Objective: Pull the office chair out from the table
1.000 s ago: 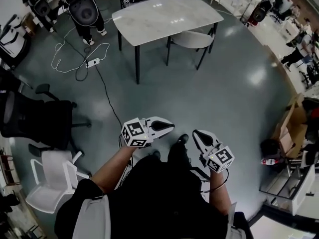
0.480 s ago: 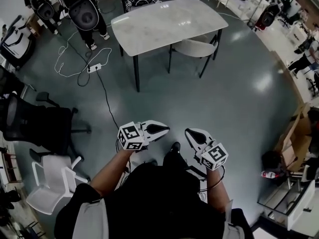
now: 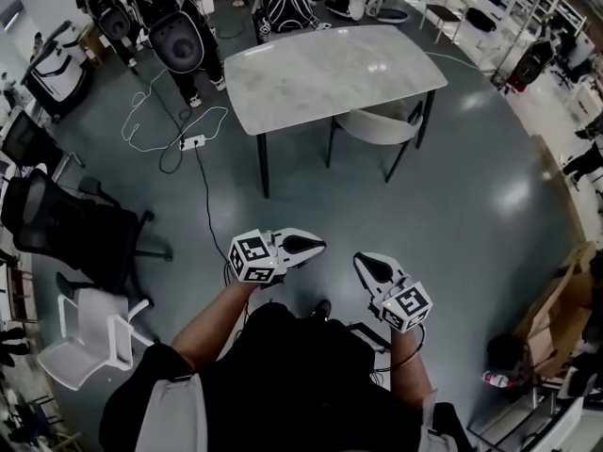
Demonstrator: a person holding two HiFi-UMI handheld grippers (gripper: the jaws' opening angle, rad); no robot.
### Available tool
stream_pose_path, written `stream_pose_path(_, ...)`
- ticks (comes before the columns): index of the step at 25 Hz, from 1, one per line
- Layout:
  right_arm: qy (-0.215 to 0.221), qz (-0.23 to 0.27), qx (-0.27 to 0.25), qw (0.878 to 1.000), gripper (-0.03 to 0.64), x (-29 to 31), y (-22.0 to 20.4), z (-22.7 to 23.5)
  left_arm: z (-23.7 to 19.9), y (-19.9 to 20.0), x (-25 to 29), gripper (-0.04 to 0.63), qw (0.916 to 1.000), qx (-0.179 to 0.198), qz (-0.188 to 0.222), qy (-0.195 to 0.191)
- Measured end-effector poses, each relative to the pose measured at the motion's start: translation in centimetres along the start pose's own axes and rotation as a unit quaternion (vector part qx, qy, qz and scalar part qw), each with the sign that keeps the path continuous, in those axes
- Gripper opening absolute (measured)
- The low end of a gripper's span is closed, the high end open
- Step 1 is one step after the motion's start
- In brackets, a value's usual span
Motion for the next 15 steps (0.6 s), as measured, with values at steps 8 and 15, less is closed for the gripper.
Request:
stream_pose_path(8,0.021,-0.01,0.021,1.0,0.021,2.2,-0.7,4.0,-3.7,0.7,1.3,0.011,0.9997,-0.008,-0.01,0.022)
stream_pose_path(15,0.01,-0.026,0.026,0.999,0.021,7.0,0.2,9.6,-11.0,2.0,3.4,0.011,0.9997,-0.025,-0.007,0.001)
Point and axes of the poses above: the fingertips, and each gripper's own axes: x forward along the fingers, z to its right, y out of its top, the point moved 2 cm from there along -x, backward along the fingers, and after that the axes turned 3 degrees about y, right-handed, at the moved point
